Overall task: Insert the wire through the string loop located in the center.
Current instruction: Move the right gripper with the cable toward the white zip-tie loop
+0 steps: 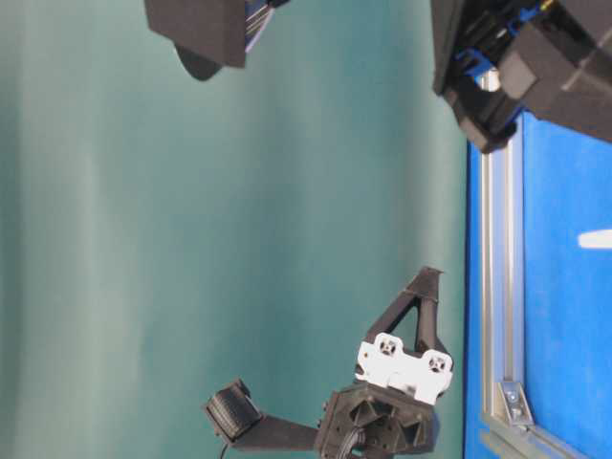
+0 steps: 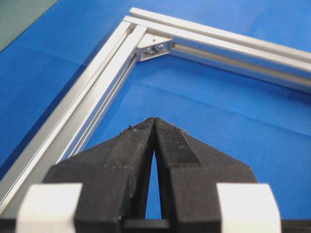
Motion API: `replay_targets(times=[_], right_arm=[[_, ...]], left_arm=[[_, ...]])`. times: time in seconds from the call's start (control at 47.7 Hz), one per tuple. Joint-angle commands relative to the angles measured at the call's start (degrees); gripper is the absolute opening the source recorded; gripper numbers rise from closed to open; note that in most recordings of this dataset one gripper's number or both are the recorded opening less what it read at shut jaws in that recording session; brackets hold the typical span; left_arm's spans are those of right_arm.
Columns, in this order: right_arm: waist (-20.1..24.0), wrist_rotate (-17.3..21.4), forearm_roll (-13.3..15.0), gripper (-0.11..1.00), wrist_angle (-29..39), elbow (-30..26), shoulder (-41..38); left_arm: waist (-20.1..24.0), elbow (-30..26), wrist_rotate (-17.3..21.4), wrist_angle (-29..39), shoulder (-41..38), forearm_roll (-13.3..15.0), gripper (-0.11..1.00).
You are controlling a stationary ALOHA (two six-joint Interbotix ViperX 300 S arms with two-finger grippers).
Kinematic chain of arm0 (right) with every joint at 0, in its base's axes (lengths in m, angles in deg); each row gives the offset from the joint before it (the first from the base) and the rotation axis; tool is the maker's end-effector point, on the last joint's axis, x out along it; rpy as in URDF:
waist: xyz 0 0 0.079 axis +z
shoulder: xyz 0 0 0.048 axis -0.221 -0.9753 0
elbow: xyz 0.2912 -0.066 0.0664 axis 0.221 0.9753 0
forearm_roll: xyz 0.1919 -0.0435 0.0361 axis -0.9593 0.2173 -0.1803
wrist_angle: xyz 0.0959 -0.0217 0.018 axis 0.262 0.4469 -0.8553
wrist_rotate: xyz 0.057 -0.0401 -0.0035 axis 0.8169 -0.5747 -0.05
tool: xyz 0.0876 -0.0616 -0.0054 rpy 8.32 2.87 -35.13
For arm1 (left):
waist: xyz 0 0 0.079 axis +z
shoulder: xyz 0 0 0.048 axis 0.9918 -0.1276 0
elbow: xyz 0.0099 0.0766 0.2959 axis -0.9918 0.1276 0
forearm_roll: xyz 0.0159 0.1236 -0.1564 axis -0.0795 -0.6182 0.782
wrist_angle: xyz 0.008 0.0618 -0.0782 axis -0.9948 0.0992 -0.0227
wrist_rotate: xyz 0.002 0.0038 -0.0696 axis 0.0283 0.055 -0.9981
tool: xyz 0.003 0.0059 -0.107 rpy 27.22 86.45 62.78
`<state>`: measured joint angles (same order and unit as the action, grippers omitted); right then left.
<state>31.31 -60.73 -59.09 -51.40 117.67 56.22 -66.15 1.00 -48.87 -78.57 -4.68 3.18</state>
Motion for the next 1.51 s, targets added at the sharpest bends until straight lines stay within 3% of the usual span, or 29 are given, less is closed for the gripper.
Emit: replay_targets(times=[0.0, 0.65, 1.112, 1.489], right_arm=[[0.26, -0.09, 0.09, -0.03, -0.09, -0.35, 1.85], [0.26, -0.09, 0.0, -0.03, -0.44, 0.35, 2.2], [0.26, 0.09, -0.09, -0.03, -2.64, 4.92, 4.83], [0.35, 0.26, -2.11, -0.03, -2.99, 13.8, 11.07]], left_arm=[[0.09, -0.35, 0.0, -0.35, 2.02, -0.18, 0.0], [0.09, 0.62, -0.35, -0.35, 2.46, -0.18, 0.0], [0.09, 0.7, -0.44, -0.44, 2.46, -0.18, 0.0], [0.09, 0.7, -0.44, -0.62, 2.37, -0.18, 0.0]])
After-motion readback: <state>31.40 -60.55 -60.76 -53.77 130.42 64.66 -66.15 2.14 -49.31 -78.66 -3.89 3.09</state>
